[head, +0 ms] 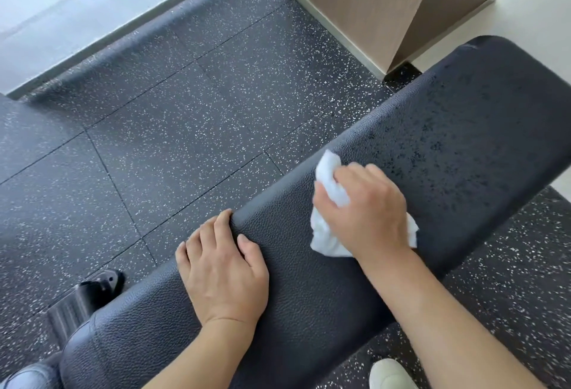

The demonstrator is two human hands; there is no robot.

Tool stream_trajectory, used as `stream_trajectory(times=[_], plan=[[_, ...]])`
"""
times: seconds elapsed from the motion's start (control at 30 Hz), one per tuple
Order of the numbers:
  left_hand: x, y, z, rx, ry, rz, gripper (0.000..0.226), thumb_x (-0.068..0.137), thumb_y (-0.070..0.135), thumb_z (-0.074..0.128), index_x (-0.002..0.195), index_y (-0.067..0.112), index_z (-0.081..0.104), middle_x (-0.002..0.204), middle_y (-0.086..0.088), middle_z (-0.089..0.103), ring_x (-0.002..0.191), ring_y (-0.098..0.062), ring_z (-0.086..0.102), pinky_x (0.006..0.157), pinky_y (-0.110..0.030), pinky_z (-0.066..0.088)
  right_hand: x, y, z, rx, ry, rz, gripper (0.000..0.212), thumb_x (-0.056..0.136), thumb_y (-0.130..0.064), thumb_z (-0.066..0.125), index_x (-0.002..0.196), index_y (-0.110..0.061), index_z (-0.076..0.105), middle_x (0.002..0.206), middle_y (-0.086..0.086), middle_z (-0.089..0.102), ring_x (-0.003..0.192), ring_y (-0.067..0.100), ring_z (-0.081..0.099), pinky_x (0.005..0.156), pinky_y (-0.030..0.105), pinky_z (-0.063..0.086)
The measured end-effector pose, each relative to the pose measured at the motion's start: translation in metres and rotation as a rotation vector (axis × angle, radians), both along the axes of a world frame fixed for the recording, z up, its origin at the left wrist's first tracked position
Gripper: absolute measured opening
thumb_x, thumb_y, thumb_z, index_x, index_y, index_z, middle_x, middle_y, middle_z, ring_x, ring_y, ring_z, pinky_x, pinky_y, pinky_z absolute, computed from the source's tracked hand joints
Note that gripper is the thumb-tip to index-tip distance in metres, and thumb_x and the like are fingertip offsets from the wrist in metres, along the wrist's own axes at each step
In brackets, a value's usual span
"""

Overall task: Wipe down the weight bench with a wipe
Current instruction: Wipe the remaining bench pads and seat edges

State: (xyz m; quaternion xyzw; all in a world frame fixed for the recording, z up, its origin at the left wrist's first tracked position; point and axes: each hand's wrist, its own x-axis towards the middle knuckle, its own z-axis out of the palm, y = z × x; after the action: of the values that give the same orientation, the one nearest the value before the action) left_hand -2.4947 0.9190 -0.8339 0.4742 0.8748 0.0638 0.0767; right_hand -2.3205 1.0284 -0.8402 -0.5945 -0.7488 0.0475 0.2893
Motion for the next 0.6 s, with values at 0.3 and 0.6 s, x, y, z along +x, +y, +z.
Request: stream_trajectory(times=[0.3, 0.6], plan=[[0.0, -0.001, -0.001, -0.016, 0.014, 0.008, 0.057, 0.094, 0.038, 0.03, 0.142, 0.017, 0.054, 0.137, -0.008, 0.061, 0.127, -0.036, 0.051, 0.118, -0.055, 0.03, -0.069, -0.017, 0.005, -0.028, 0.014, 0.305, 0.026, 0.087, -0.042, 0.069, 0.084, -0.016, 0.065, 0.073, 0.001, 0.056, 0.071, 0.026, 0.052, 0.061, 0.039, 0.04], [0.001, -0.001, 0.0, -0.016, 0.011, 0.014, 0.053, 0.096, 0.037, 0.033, 0.141, 0.018, 0.053, 0.134, -0.008, 0.061, 0.126, -0.035, 0.05, 0.118, -0.054, 0.027, 0.046, 0.043, 0.002, -0.054, 0.002, -0.195, 0.032, 0.089, -0.041, 0.062, 0.072, -0.018, 0.05, 0.069, 0.005, 0.054, 0.068, 0.032, 0.051, 0.058, 0.033, 0.027]])
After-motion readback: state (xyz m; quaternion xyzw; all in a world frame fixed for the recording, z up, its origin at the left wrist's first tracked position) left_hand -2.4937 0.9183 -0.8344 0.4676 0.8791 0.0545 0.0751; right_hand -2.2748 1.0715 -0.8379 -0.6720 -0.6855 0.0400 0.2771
